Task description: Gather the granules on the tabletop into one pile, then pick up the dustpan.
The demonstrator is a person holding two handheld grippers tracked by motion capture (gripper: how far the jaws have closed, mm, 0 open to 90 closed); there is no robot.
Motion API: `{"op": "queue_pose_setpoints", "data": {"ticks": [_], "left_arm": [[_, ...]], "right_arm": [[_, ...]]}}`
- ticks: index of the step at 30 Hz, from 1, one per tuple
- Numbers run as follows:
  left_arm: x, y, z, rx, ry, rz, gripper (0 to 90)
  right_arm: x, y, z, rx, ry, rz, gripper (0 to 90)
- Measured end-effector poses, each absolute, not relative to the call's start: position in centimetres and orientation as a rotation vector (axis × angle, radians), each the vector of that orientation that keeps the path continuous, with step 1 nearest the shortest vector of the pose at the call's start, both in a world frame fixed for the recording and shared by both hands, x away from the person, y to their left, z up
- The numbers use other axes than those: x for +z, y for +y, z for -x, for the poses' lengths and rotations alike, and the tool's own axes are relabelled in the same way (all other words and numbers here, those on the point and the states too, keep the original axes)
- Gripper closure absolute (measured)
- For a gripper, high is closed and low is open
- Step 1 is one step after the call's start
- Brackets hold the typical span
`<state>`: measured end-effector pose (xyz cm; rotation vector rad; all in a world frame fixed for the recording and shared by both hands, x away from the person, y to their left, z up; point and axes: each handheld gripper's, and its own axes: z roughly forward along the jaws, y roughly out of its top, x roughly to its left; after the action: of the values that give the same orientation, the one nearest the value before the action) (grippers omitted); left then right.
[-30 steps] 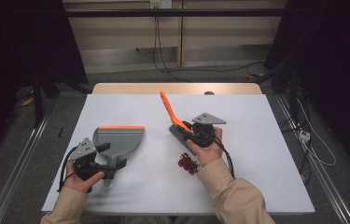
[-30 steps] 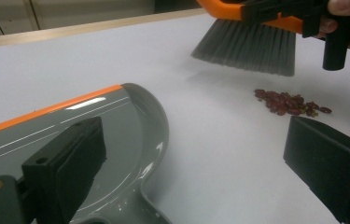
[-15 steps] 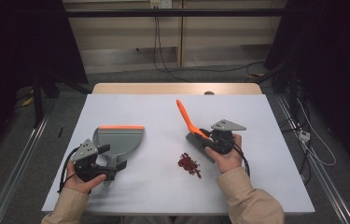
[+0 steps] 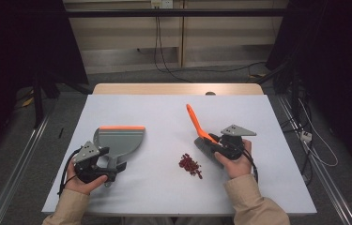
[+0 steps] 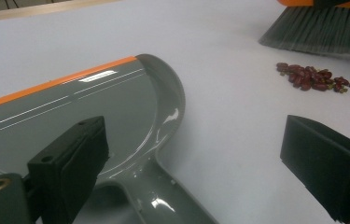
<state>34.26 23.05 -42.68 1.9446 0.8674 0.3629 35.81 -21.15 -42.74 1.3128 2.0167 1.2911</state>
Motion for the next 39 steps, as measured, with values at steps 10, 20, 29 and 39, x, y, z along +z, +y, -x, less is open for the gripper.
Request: {"op": "queue_pose_setpoints", "data": {"ticks": [10, 20, 29, 39], "left_arm": [[-43.2, 23.5, -33.9, 0.413, 0.895, -1.990, 10.6], [-43.5, 24.4, -33.9, 0.453, 0.980, -1.993, 12.9], [-43.7, 24.7, -33.8, 0.483, 1.047, -2.023, 15.0], [-43.5, 25.1, -34.7, 0.415, 1.117, -2.061, 40.4]], "right_arm": [[-43.0, -21.6, -35.3, 1.301, 1.997, -1.319, 71.1], [-43.1, -21.5, -34.9, 1.296, 1.988, -1.315, 71.1], [-43.2, -21.6, -34.8, 1.296, 1.977, -1.328, 71.1], [-43.3, -21.7, -35.0, 1.309, 1.968, -1.342, 71.0]]}}
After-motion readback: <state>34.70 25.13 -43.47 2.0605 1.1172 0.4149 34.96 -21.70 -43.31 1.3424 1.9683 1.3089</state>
